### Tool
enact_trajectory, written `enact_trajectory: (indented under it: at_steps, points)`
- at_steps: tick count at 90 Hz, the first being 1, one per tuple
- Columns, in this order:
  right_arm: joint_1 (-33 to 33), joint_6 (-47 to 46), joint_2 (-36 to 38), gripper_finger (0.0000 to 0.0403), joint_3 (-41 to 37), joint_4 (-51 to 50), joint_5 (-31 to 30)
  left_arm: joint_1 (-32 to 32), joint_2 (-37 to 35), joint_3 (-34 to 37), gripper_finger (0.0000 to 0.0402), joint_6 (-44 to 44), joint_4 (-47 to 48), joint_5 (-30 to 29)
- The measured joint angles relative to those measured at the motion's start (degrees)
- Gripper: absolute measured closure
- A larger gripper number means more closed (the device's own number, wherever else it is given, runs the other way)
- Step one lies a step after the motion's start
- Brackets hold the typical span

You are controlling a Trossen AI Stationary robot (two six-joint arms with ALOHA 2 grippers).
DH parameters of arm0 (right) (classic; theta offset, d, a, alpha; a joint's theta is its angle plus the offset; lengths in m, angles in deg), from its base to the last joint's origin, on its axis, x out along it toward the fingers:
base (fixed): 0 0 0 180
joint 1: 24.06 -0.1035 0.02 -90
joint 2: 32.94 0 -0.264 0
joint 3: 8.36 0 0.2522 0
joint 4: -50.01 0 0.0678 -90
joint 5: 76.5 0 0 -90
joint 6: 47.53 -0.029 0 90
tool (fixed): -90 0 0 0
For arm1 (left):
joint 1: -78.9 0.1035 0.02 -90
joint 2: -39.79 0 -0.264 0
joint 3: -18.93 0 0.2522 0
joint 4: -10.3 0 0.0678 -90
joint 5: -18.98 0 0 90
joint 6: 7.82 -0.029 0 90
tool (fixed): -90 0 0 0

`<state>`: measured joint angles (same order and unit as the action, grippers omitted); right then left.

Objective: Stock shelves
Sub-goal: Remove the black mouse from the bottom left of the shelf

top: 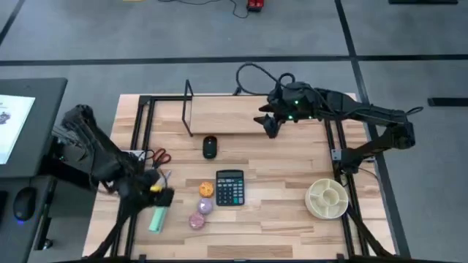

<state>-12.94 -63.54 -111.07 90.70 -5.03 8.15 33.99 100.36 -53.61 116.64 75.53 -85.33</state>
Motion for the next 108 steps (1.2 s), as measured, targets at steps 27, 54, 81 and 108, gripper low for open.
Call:
enact_trajectory:
  at_steps: [27, 54, 81, 108]
  points:
    - [-0.62, -1.62, 0.00, 0.0180, 0.00, -3.72, 0.00, 20.62, 1.33, -3.63, 0.0173, -17.01, 2.00, -7.62]
    - [-0.66, -8.12, 0.20, 0.0180, 0.00, -4.85, 6.55, 32.89, 7.11, -3.63, 0.0173, -29.46, -2.27, -24.35]
    - [-1.12, -10.99, 0.20, 0.0180, 0.00, -5.85, 6.72, 41.93, 18.37, -3.63, 0.0174, -42.95, -12.62, -4.77]
    - [-0.72, -4.96, 0.20, 0.0180, 0.00, -14.61, 6.75, 45.92, 27.00, -3.63, 0.0133, -37.61, -15.47, -0.84]
